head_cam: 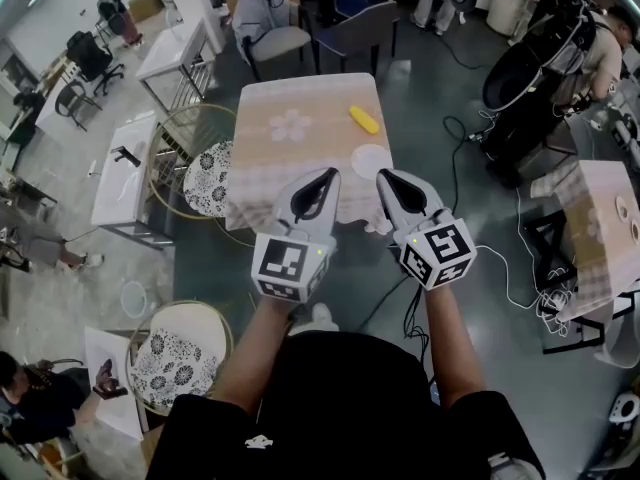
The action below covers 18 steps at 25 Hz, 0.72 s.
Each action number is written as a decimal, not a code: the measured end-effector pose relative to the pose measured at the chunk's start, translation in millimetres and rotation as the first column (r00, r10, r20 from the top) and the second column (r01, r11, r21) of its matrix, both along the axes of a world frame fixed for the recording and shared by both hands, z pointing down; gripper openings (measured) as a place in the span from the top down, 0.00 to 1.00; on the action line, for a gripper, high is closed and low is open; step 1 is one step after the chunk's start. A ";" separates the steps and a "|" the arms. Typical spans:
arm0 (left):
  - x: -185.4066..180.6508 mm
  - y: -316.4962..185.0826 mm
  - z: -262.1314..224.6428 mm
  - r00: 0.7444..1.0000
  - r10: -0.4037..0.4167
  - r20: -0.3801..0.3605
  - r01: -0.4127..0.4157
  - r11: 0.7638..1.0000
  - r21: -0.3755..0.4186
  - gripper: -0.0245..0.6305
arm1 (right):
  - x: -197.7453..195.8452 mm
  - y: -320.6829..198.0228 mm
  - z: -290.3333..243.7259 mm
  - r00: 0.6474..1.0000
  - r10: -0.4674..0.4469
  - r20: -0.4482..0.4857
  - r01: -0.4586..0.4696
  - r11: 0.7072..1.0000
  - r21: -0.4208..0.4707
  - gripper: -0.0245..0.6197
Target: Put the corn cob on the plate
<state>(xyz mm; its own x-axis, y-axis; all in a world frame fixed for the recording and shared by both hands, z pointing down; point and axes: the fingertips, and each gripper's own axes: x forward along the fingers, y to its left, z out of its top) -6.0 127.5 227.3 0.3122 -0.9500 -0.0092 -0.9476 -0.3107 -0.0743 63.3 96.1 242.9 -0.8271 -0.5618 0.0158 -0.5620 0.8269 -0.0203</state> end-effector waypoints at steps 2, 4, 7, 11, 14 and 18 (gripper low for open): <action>-9.2 -4.6 -3.5 1.000 0.017 0.005 -0.017 1.000 0.008 0.95 | -11.0 -5.8 -1.7 1.000 0.009 -0.001 -0.009 1.000 0.004 0.96; -21.5 -9.6 -5.5 1.000 0.019 -0.005 -0.019 1.000 0.022 0.95 | -22.0 -10.9 -3.1 1.000 0.018 -0.005 -0.017 1.000 0.011 0.96; -37.1 -16.4 -5.4 0.999 0.029 -0.018 -0.029 0.999 0.026 0.95 | -35.7 -18.3 -3.4 0.999 0.033 -0.012 -0.033 0.999 0.012 0.96; -54.6 -22.3 -3.4 0.999 0.043 -0.023 -0.042 0.999 0.020 0.95 | -50.7 -26.2 -2.0 0.998 0.052 -0.022 -0.052 0.999 0.003 0.96; -66.8 -25.6 -1.8 0.998 0.041 -0.042 -0.040 0.999 0.023 0.95 | -60.7 -28.0 -1.0 0.998 0.059 -0.031 -0.059 0.998 0.004 0.96; -81.9 -26.4 1.9 0.997 0.042 -0.062 -0.042 0.999 0.016 0.95 | -75.2 -26.1 5.0 0.997 0.058 -0.042 -0.059 0.998 0.000 0.96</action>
<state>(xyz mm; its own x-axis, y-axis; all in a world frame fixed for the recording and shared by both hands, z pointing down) -87.9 101.1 229.3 0.3502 -0.9356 -0.0440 -0.9367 -0.3496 -0.0208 -11.9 69.9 247.9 -0.7915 -0.6091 0.0501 -0.6098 0.7926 0.0030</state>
